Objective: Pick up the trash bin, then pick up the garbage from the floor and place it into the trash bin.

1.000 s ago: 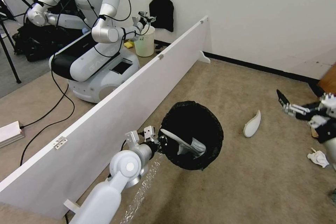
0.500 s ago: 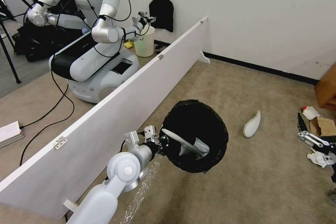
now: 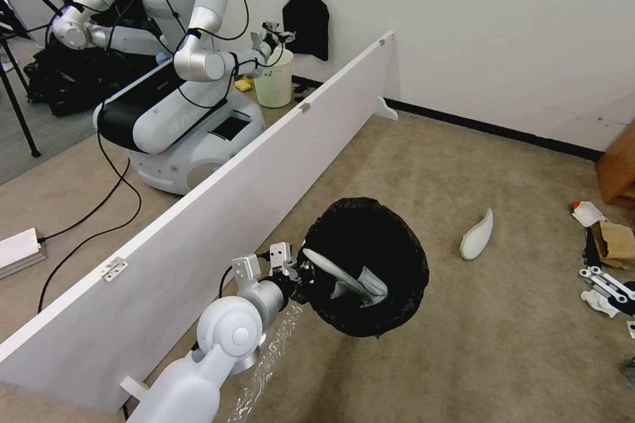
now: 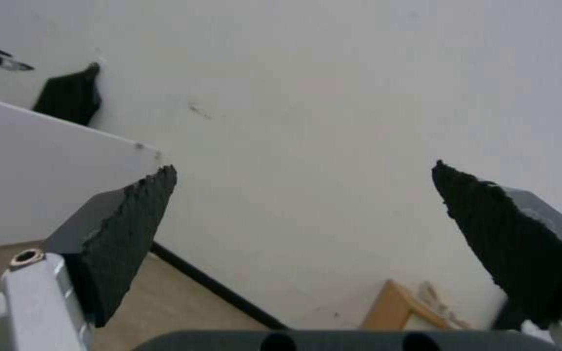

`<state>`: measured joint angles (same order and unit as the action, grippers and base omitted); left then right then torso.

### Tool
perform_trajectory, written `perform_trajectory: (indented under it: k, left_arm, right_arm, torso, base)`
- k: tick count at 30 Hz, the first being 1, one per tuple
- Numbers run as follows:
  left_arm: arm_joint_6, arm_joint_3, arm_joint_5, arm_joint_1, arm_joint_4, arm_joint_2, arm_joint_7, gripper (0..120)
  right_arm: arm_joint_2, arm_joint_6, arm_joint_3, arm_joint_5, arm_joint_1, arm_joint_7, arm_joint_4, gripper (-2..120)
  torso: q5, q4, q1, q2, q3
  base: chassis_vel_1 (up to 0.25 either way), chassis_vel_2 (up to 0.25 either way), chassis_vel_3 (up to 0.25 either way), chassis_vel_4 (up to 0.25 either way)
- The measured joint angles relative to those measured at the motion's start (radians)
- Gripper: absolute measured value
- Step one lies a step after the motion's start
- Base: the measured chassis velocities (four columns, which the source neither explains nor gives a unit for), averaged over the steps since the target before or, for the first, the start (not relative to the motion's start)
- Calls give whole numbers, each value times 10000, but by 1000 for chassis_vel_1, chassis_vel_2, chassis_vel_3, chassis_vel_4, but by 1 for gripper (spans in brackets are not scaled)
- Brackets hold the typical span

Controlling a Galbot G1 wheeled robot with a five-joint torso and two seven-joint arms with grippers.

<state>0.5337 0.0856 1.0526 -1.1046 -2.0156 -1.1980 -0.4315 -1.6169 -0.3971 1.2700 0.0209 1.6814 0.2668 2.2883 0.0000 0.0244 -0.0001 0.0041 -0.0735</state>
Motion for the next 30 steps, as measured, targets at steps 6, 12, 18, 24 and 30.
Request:
perform_trajectory:
  k: [6, 12, 18, 24, 30]
  left_arm:
    - [-63, -56, -262, 70, 46, -90, 58, 0]
    - [-91, -71, -247, 263, 122, -263, -50, 0]
    - [-155, -160, -200, 276, 150, -359, -175, 0]
    - [-187, -69, -196, 247, 155, -310, -119, 0]
    - [-193, -71, -236, 92, 193, -8, -73, 0]
  right_arm:
    - [40, 90, 515, 228, -54, 17, 124, 100]
    - [61, -4, 737, 243, 8, 32, 73, 100]
    - [74, 0, 1118, 397, -75, 174, 224, 100]
    - [81, -152, 1261, 387, -194, 386, 235, 100]
    - [86, -371, 857, 22, -381, 755, 80, 100]
  torso:
    - [0, 0, 0, 0, 0]
    - [2, 0, 0, 0, 0]
    - [0, 0, 0, -1, 0]
    - [1, 0, 0, 0, 0]
    - [0, -1, 0, 0, 0]
  base:
    - [0, 0, 0, 0]
    - [0, 0, 0, 0]
    - [0, 0, 0, 0]
    - [0, 0, 0, 0]
    - [0, 0, 0, 0]
